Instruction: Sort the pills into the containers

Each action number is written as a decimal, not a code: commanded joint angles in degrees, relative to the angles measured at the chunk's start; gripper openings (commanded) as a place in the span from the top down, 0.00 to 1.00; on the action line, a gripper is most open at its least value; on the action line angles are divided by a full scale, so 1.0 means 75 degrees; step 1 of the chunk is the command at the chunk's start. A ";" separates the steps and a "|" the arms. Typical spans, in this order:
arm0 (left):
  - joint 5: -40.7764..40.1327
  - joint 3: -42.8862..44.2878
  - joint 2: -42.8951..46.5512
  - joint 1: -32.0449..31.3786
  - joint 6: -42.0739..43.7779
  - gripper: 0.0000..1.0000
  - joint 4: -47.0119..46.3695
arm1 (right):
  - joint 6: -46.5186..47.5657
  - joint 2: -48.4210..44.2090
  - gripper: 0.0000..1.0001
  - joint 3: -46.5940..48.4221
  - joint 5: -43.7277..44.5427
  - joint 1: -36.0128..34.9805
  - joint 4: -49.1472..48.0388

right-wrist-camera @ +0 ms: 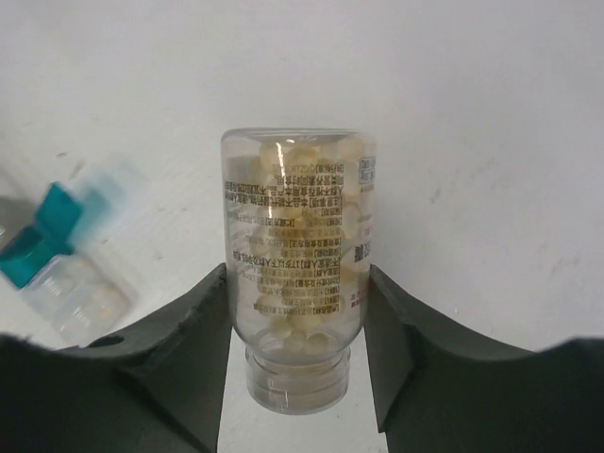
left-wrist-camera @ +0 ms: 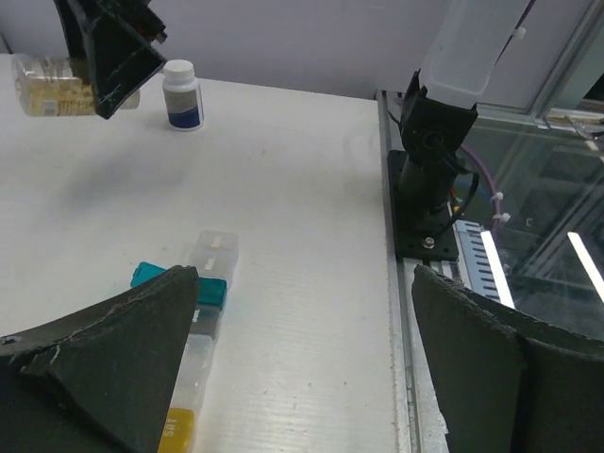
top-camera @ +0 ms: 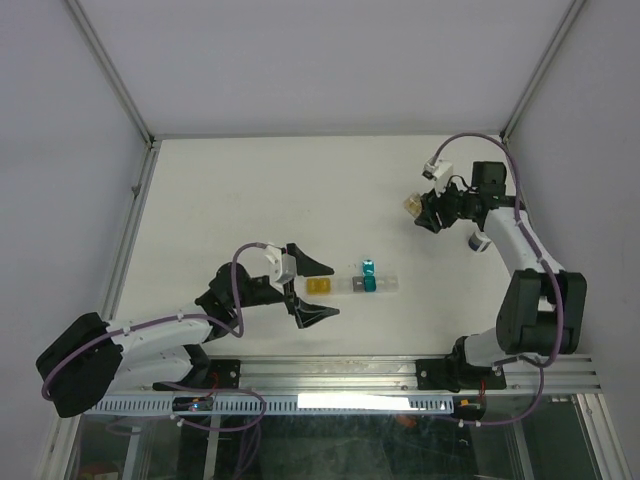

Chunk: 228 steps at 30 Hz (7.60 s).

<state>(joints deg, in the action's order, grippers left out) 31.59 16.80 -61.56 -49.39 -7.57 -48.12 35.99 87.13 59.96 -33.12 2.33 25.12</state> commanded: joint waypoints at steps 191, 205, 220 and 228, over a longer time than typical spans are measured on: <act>0.0749 0.0730 -0.1949 0.1454 -0.2913 1.00 -0.5006 | -0.2531 -0.4321 0.01 0.0883 -0.4100 -0.1260 0.1678; 0.0057 0.0959 -0.0944 0.0648 -0.0389 1.00 -0.2198 | -0.1968 -0.4279 0.02 0.1379 -0.4860 -0.1410 0.2132; -0.1603 0.2134 -0.0979 -0.0560 0.1325 1.00 0.0874 | -0.1825 -0.3130 0.17 0.2161 -0.2557 -0.3780 0.3438; -0.1555 0.2271 -0.1217 -0.0611 0.1291 1.00 0.0861 | -0.2222 -0.2829 0.36 0.2133 -0.1704 -0.4146 0.3497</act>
<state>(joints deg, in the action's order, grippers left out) 20.95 30.85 -70.91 -53.34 0.78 -39.90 21.30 65.30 73.93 -49.65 -27.79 51.09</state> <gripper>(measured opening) 0.505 0.671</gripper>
